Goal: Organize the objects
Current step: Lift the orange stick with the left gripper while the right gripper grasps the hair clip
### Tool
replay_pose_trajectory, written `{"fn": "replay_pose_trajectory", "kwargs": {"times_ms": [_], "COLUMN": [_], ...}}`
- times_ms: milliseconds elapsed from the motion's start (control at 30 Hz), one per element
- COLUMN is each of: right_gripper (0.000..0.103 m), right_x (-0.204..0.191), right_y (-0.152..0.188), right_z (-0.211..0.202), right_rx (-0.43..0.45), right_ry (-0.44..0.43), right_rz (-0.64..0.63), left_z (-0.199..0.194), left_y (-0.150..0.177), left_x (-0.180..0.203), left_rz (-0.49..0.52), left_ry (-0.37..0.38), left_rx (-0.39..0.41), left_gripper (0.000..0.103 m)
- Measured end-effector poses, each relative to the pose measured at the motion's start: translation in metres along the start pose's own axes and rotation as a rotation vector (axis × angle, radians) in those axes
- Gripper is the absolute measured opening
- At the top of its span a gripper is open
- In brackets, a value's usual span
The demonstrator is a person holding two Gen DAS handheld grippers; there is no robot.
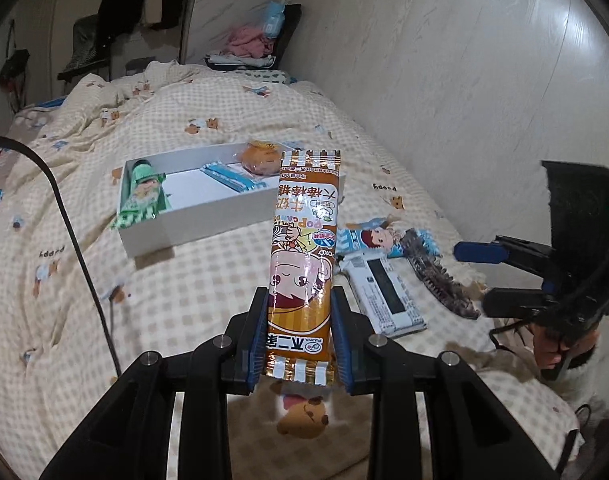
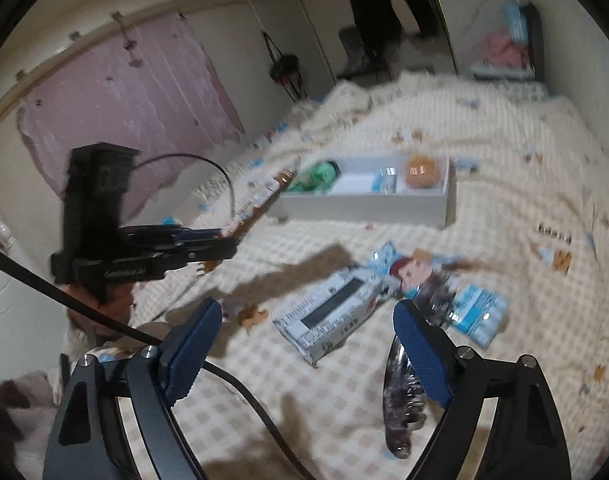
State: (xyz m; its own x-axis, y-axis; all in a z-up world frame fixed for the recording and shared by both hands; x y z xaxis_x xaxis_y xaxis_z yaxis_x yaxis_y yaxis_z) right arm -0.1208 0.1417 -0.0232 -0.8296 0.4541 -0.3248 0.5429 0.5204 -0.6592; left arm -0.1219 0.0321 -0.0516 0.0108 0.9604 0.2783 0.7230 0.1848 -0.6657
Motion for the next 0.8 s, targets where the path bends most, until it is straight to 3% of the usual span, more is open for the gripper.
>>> {"fn": "replay_pose_trajectory", "kwargs": {"times_ms": [100,400,533,800], "right_gripper": [0.085,0.085,0.075,0.068], "right_x": [0.010,0.043,0.050,0.045], "right_y": [0.004,0.019,0.026,0.031], "right_z": [0.011,-0.015,-0.011,0.005], "right_rx": [-0.058,-0.049,-0.073,-0.116], "right_ry": [0.025,0.165,0.217,0.209], "right_rz": [0.064,0.050,0.027,-0.005], "left_z": [0.009,0.017,0.020,0.022], "left_y": [0.010,0.019,0.020,0.021], "left_x": [0.000,0.014,0.015,0.012], "left_rz": [-0.005,0.055,0.069,0.066], "left_ry": [-0.009,-0.014,-0.020,-0.026], "left_rx": [-0.003,0.001,-0.009,-0.022], "left_gripper": [0.033,0.033,0.033,0.033]}}
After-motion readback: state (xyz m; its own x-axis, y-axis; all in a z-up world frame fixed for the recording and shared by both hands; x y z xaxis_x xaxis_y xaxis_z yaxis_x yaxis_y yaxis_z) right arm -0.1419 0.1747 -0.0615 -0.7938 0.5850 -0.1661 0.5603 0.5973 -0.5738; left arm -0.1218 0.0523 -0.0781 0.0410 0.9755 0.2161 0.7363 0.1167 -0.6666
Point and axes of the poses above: each gripper's, at about its wrist camera, not at the fingertips, and z roughly the way its jaws point, x to its right, y to its underside, the point moved 10 cm from there along z, roughly the way its jaws point, and after that the axes turned 1 degree about y, right-handed, at the moved point
